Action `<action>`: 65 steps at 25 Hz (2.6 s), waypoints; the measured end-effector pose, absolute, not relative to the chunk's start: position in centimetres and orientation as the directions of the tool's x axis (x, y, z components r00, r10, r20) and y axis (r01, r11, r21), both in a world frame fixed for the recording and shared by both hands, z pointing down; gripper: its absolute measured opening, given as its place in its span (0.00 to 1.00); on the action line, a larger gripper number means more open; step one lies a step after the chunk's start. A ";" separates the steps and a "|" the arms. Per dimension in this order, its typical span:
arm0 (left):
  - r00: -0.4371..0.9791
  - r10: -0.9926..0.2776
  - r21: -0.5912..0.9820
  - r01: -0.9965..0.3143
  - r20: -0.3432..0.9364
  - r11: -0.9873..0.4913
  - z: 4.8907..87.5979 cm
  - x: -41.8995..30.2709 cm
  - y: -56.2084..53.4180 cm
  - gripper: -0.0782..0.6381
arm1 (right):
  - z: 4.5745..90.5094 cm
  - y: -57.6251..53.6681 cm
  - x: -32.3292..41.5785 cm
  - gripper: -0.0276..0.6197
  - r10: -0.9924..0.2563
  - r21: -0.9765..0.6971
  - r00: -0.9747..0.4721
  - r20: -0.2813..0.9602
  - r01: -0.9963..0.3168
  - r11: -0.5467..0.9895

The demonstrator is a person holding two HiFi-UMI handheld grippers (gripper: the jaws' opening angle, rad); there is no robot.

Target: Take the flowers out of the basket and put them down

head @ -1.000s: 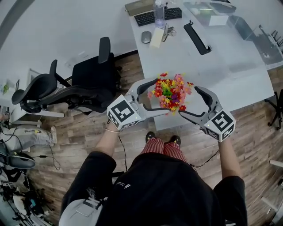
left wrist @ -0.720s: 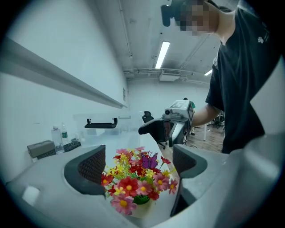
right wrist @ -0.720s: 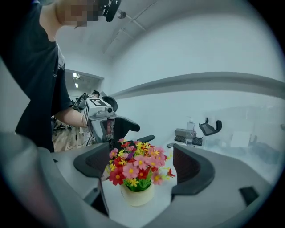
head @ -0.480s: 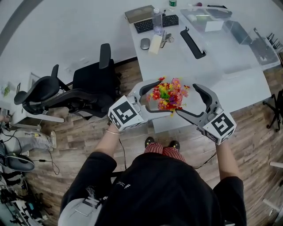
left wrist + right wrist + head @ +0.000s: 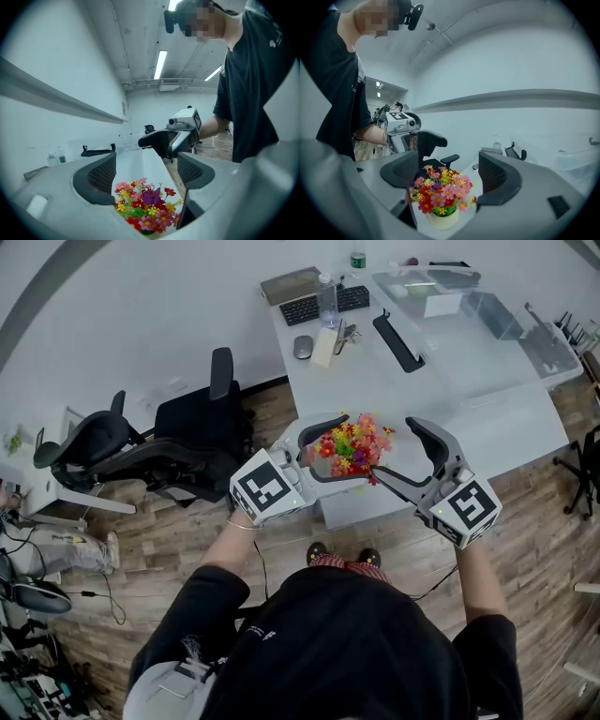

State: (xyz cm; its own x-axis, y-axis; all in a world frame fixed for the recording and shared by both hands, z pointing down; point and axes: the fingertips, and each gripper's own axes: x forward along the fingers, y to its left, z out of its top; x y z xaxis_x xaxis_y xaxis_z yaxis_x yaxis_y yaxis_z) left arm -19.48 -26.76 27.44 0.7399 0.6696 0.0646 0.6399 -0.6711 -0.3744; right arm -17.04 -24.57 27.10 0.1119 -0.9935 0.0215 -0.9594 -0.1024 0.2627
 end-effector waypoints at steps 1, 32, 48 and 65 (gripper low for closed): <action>0.742 0.668 -0.377 0.636 0.057 -0.674 27.2 -19.5 -26.7 0.68 | 26.8 -24.5 -17.0 0.66 -0.993 0.268 0.119 0.012 -0.957 -0.111; 0.787 0.611 -0.391 0.538 -0.084 -0.747 22.6 -20.1 -27.4 0.12 | 21.8 -24.0 -17.2 0.08 -0.976 0.174 0.167 -0.141 -0.966 -0.191; 0.797 0.599 -0.385 0.530 -0.079 -0.755 22.2 -20.2 -28.2 0.12 | 21.4 -24.1 -18.7 0.07 -0.978 0.199 0.156 -0.136 -0.963 -0.182; 0.791 0.612 -0.390 0.558 -0.018 -0.732 23.6 -20.3 -27.5 0.12 | 22.3 -24.8 -19.3 0.07 -0.981 0.195 0.153 -0.122 -0.965 -0.175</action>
